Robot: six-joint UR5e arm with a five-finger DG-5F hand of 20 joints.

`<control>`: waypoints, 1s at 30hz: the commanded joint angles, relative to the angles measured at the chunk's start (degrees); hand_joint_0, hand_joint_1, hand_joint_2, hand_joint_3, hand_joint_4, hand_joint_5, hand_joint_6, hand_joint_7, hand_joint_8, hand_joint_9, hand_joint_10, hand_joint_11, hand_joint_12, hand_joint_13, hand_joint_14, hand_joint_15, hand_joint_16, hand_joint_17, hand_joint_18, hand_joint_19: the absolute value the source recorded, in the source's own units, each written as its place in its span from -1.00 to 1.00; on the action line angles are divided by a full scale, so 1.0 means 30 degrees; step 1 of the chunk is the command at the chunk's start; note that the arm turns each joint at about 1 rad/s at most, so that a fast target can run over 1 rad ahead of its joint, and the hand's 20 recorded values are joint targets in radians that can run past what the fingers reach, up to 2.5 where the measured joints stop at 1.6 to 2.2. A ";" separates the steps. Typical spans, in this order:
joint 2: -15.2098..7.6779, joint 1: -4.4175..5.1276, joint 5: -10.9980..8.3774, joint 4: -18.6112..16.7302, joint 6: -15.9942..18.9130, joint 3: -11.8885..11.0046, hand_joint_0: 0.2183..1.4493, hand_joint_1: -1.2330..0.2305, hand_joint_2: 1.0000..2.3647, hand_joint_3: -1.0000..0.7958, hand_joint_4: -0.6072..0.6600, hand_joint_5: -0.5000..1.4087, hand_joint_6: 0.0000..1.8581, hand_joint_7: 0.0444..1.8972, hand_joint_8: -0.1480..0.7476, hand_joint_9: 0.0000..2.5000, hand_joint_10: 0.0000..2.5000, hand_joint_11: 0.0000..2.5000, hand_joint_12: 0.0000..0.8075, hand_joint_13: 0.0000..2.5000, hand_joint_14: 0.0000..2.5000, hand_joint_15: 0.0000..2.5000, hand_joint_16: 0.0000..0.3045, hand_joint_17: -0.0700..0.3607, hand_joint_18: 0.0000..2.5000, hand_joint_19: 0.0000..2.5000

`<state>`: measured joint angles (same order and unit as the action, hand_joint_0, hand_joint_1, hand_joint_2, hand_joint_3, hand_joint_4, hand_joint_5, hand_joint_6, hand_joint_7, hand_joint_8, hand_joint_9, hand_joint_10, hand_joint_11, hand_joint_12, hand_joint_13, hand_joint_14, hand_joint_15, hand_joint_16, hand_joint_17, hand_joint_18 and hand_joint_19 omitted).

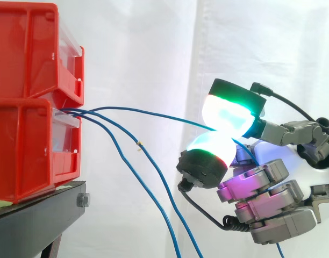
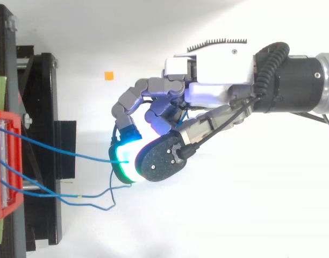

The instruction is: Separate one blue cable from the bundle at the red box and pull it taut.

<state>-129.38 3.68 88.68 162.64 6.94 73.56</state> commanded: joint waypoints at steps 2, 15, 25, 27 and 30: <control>0.0001 -0.0026 0.0000 -0.0015 0.0000 0.0000 -0.04 -0.45 -0.98 -0.22 -0.44 -0.67 0.01 0.41 -0.11 -0.41 0.89 0.07 -0.21 -0.26 1.00 0.10 -0.82 -0.38 0.02 0.48; 0.0001 -0.0026 0.0000 -0.0015 0.0000 0.0000 -0.04 -0.45 -0.98 -0.22 -0.43 -0.67 0.01 0.41 -0.11 -0.40 0.89 0.10 -0.21 -0.26 1.00 0.10 -0.82 -0.38 0.02 0.48; 0.0001 -0.0026 0.0000 0.0015 0.0000 0.0000 -0.04 -0.46 -0.98 -0.22 -0.43 -0.67 0.01 0.41 -0.11 -0.40 0.89 0.09 -0.21 -0.26 1.00 0.11 -0.82 -0.39 0.02 0.49; 0.0001 0.0003 0.0000 0.0015 0.0000 0.0000 -0.04 -0.46 -0.98 -0.22 -0.43 -0.67 0.01 0.41 -0.11 -0.40 0.89 0.08 -0.21 -0.26 1.00 0.11 -0.82 -0.39 0.03 0.49; 0.0001 0.0003 0.0000 -0.0015 0.0000 0.0000 -0.04 -0.46 -0.98 -0.22 -0.43 -0.67 0.01 0.41 -0.11 -0.40 0.90 0.08 -0.23 -0.26 1.00 0.11 -0.82 -0.38 0.03 0.49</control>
<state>-129.38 3.67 88.68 162.62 6.94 73.56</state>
